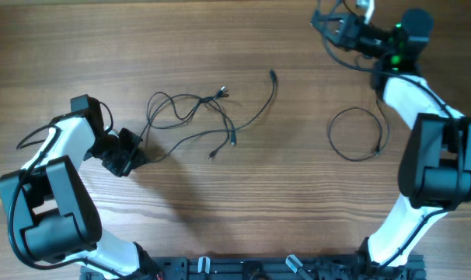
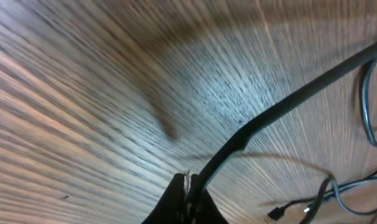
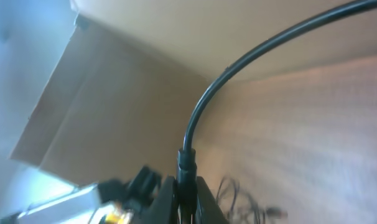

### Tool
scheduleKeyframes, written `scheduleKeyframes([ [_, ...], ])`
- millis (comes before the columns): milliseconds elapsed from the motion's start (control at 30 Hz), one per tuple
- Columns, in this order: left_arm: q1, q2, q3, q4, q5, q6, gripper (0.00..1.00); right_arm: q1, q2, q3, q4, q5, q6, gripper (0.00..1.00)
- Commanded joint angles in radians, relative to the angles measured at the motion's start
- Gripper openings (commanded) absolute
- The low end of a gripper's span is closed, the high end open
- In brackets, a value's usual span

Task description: Untangle cables

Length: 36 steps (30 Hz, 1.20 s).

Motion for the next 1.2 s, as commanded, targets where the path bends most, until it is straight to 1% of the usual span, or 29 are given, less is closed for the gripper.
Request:
scheduleKeyframes([
  [0,-0.004,-0.018,0.0,0.027,-0.048,-0.011,0.04,-0.042,-0.021,0.008,-0.062,-0.263,-0.132,0.08],
  [67,-0.004,-0.018,0.0,0.046,-0.048,-0.023,0.04,-0.051,-0.021,0.008,-0.15,-0.264,-0.225,0.09],
  [133,-0.004,-0.018,0.0,0.053,-0.048,-0.057,0.04,-0.054,-0.021,0.008,-0.284,-0.176,-0.335,0.06],
  [200,-0.004,-0.018,0.0,0.056,-0.048,-0.083,0.04,-0.051,-0.021,0.008,-0.497,0.061,-0.495,0.05],
  [267,-0.004,-0.018,0.0,0.056,-0.048,-0.083,0.04,-0.05,-0.021,0.008,-0.632,0.237,-0.577,0.05],
  [333,-0.004,-0.018,0.0,0.043,-0.048,-0.082,0.04,-0.053,-0.024,0.008,-0.732,0.332,-0.63,0.05],
  [400,-0.004,-0.018,0.0,0.033,-0.049,-0.082,0.04,-0.069,-0.046,0.008,-0.819,0.364,-0.69,0.04],
  [433,-0.004,-0.018,0.0,0.034,-0.048,-0.082,0.04,-0.08,-0.064,0.008,-0.867,0.372,-0.717,0.05],
  [533,-0.004,-0.018,0.0,0.051,-0.048,-0.083,0.05,-0.126,-0.184,0.008,-1.111,0.452,-0.83,0.06],
  [600,-0.004,-0.018,0.0,0.065,-0.048,-0.082,0.05,-0.146,-0.272,0.008,-1.263,0.554,-0.88,0.06],
  [633,-0.004,-0.018,0.0,0.075,-0.048,-0.083,0.06,-0.151,-0.319,0.008,-1.347,0.632,-0.879,0.05],
  [667,-0.004,-0.018,0.0,0.087,-0.048,-0.083,0.06,-0.153,-0.384,0.008,-1.462,0.757,-0.87,0.05],
  [767,-0.004,-0.018,0.0,0.121,-0.048,-0.095,0.06,-0.144,-0.5,0.008,-1.675,0.995,-0.839,0.04],
  [800,-0.004,-0.018,0.0,0.13,-0.049,-0.11,0.06,-0.138,-0.517,0.008,-1.718,1.042,-0.826,0.04],
  [900,-0.004,-0.018,0.0,0.162,-0.048,-0.138,0.07,-0.13,-0.53,0.008,-1.856,1.134,-0.806,0.06],
  [933,-0.004,-0.018,0.0,0.17,-0.048,-0.138,0.07,-0.127,-0.526,0.006,-1.898,1.149,-0.784,0.08],
  [1033,-0.004,-0.018,0.0,0.174,-0.049,-0.138,0.08,-0.117,-0.524,-0.039,-1.933,1.151,-0.729,0.09],
  [1067,-0.004,-0.018,0.0,0.174,-0.048,-0.138,0.08,-0.113,-0.523,-0.067,-1.925,1.152,-0.712,0.11],
  [1133,-0.004,-0.018,0.0,0.173,-0.048,-0.138,0.08,-0.102,-0.523,-0.12,-1.89,1.127,-0.713,0.23],
  [1167,-0.004,-0.018,0.0,0.172,-0.048,-0.138,0.08,-0.094,-0.523,-0.153,-1.867,1.1,-0.715,0.38],
])
